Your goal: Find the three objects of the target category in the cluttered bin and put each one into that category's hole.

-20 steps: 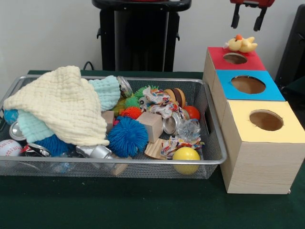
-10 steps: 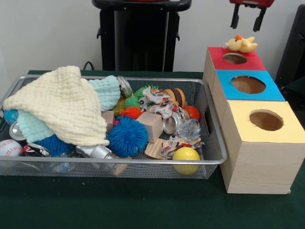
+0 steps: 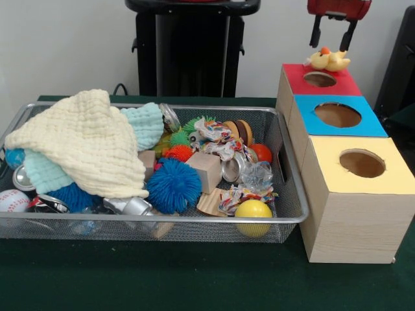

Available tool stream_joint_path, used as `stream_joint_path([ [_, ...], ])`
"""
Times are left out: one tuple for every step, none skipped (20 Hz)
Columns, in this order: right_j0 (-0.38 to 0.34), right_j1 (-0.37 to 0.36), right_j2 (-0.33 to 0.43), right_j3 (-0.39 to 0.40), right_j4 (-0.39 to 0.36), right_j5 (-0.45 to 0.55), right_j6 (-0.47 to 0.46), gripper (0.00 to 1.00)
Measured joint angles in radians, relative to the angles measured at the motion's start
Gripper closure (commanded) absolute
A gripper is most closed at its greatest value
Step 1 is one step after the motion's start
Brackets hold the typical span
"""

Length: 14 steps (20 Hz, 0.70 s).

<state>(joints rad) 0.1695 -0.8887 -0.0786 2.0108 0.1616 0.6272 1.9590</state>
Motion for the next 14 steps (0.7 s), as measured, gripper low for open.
stream_joint_path([
  [-0.001,0.004,0.000,0.002,0.000,-0.007,0.000,0.00],
  [-0.001,0.005,0.000,0.005,0.000,-0.013,0.000,0.00],
  [-0.001,0.007,0.000,0.007,0.000,-0.018,0.000,0.00],
  [-0.001,0.008,0.000,0.009,0.000,-0.022,0.000,0.00],
  [-0.001,0.008,0.000,0.011,0.000,-0.027,0.000,0.00],
  [-0.001,0.009,0.000,0.011,0.000,-0.031,0.000,0.00],
  [-0.001,0.009,0.000,0.011,0.000,-0.032,0.000,0.00],
  [-0.001,0.008,0.000,0.012,0.000,-0.035,0.000,0.00],
  [-0.001,0.009,0.000,0.012,0.000,-0.035,0.000,0.00],
  [-0.001,0.009,0.000,0.012,0.000,-0.035,0.000,0.00],
  [-0.001,0.009,0.000,0.012,0.000,-0.035,0.000,0.00],
  [-0.001,0.009,0.000,0.012,0.000,-0.035,0.000,0.00],
  [-0.001,0.010,0.000,0.012,0.000,-0.035,0.000,0.00],
  [-0.001,0.010,0.000,0.012,0.000,-0.035,0.000,0.00],
])
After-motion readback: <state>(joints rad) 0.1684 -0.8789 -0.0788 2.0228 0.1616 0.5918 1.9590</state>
